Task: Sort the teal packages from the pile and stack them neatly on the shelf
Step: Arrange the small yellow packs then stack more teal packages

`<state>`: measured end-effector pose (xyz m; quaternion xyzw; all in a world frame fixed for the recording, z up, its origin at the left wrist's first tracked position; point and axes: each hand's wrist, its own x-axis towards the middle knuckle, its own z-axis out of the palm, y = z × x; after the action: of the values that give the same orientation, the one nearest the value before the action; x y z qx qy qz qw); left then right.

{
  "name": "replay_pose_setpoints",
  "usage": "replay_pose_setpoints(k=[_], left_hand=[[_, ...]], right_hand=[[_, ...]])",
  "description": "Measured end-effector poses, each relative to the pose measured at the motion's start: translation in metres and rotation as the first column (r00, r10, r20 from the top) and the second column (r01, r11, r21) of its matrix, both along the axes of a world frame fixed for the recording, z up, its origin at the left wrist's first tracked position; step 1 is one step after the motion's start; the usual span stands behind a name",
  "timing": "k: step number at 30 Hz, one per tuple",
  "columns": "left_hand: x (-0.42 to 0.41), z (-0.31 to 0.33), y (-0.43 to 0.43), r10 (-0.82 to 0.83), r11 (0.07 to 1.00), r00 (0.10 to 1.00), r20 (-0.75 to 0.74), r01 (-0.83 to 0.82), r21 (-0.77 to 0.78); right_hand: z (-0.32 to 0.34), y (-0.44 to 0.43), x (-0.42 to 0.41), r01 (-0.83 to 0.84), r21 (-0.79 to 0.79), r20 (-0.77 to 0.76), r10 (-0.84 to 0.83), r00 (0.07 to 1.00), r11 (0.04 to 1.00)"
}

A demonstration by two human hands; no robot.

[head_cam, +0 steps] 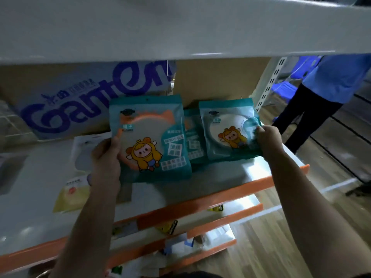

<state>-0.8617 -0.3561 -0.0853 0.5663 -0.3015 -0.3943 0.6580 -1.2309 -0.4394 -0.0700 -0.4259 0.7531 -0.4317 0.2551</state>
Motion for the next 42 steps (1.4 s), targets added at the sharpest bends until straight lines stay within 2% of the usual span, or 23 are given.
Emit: replay_pose_setpoints(k=[5,10,17,21,23,27,33,35,38,40,42], left_hand=[[-0.024,-0.002,0.009,0.069,0.997,0.997,-0.021,-0.069,-0.024],[-0.039,-0.009,0.019,0.087,0.994,0.996,-0.023,-0.088,-0.071],[-0.053,-0.007,0.024,0.127,0.987,0.992,-0.014,-0.127,-0.095],[-0.057,-0.004,0.024,0.152,0.986,0.988,-0.023,-0.153,-0.065],[-0.057,-0.004,0.022,0.145,0.988,0.989,-0.029,-0.147,-0.046],[-0.056,0.0,0.008,0.079,0.996,0.994,0.076,-0.082,0.033],[-0.057,0.003,-0.028,0.0,0.987,0.982,0.189,-0.03,0.157],[-0.056,0.002,-0.037,-0.029,0.979,0.961,0.276,-0.029,0.203],[-0.053,0.0,-0.047,-0.021,0.965,0.894,0.448,-0.1,0.243],[-0.051,-0.001,-0.05,-0.011,0.957,0.853,0.521,-0.142,0.253],[-0.05,-0.003,-0.052,0.004,0.951,0.817,0.577,-0.182,0.25]], right_hand=[[-0.005,-0.025,-0.009,-0.146,0.104,-0.083,0.155,0.984,0.984],[-0.002,-0.031,-0.017,-0.31,0.164,-0.034,0.32,0.947,0.936],[-0.008,-0.038,-0.025,-0.301,0.16,-0.245,0.334,0.91,0.94],[-0.011,-0.033,-0.026,-0.199,0.188,-0.481,0.267,0.835,0.962],[-0.013,-0.026,-0.025,-0.175,0.113,-0.571,0.208,0.794,0.978],[-0.02,-0.003,-0.017,-0.31,-0.069,-0.646,0.195,0.739,0.948],[-0.043,0.06,0.017,-0.581,-0.222,-0.6,0.36,0.714,0.783],[-0.054,0.078,0.025,-0.657,-0.206,-0.6,0.437,0.67,0.725],[-0.069,0.091,0.032,-0.715,-0.085,-0.57,0.555,0.606,0.694],[-0.077,0.092,0.033,-0.732,-0.048,-0.61,0.56,0.56,0.68],[-0.079,0.092,0.033,-0.732,-0.058,-0.629,0.544,0.555,0.678]])
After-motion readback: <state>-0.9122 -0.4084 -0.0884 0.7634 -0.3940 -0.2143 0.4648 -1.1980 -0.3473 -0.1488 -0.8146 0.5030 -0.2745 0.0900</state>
